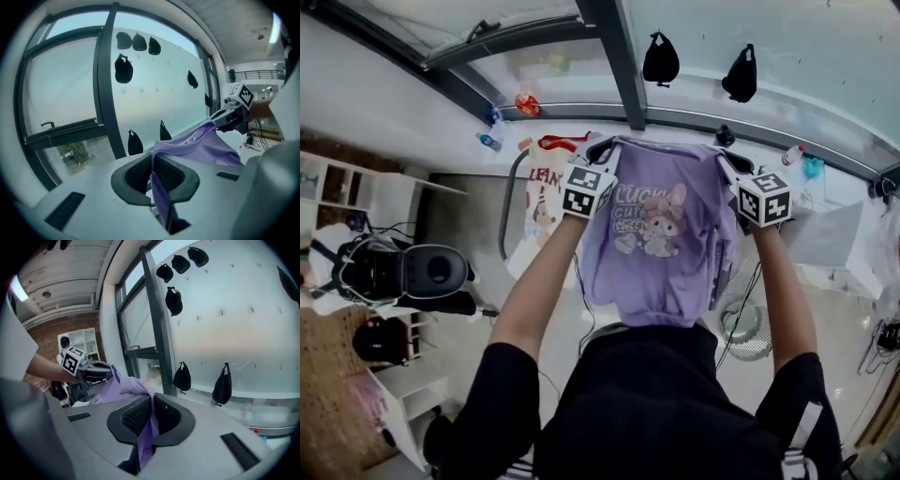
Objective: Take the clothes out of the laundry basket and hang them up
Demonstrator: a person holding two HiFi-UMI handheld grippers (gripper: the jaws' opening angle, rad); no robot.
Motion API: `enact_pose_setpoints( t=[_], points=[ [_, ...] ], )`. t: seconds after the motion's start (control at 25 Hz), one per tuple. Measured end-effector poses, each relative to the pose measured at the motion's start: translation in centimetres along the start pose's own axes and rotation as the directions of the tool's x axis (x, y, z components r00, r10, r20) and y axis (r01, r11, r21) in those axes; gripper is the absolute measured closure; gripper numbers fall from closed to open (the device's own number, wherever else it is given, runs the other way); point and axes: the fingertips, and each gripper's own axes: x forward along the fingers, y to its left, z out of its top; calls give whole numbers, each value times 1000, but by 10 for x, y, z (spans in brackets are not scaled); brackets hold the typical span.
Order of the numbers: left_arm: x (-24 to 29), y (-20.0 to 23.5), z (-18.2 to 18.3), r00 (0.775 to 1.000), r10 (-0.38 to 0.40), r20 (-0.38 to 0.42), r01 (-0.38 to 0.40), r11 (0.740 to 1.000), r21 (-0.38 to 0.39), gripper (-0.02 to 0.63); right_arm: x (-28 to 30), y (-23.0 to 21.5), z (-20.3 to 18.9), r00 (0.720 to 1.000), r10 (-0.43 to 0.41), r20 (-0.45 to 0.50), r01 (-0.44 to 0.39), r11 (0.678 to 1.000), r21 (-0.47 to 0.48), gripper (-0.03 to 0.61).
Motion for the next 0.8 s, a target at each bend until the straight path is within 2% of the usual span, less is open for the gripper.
enact_pose_setpoints(
  t=[0.28, 0.4, 0.52, 0.6, 0.68, 0.8],
  points=[
    [61, 11, -78, 985, -43, -170, 27, 995, -92, 592, 66, -30, -56, 988, -54, -144, 55, 998, 9, 566],
    [83, 8, -103, 972, -60, -226, 39, 995, -96, 591, 81, -42, -72, 981, -78, -180, 80, 997, 4, 566],
    [94, 6, -118, 963, -84, -255, 64, 994, -87, 582, 91, -45, -84, 974, -62, -220, 70, 997, 29, 508],
    [95, 4, -124, 957, -108, -270, 82, 991, -107, 521, 90, -49, -88, 972, -58, -228, 70, 996, 47, 446],
    [91, 3, -129, 952, -126, -280, 92, 987, -133, 453, 83, -54, -90, 972, -71, -223, 85, 995, 52, 414],
    [76, 9, -135, 954, -116, -276, 80, 987, -140, 436, 67, -54, -93, 974, -74, -215, 89, 994, 63, 391]
  ],
)
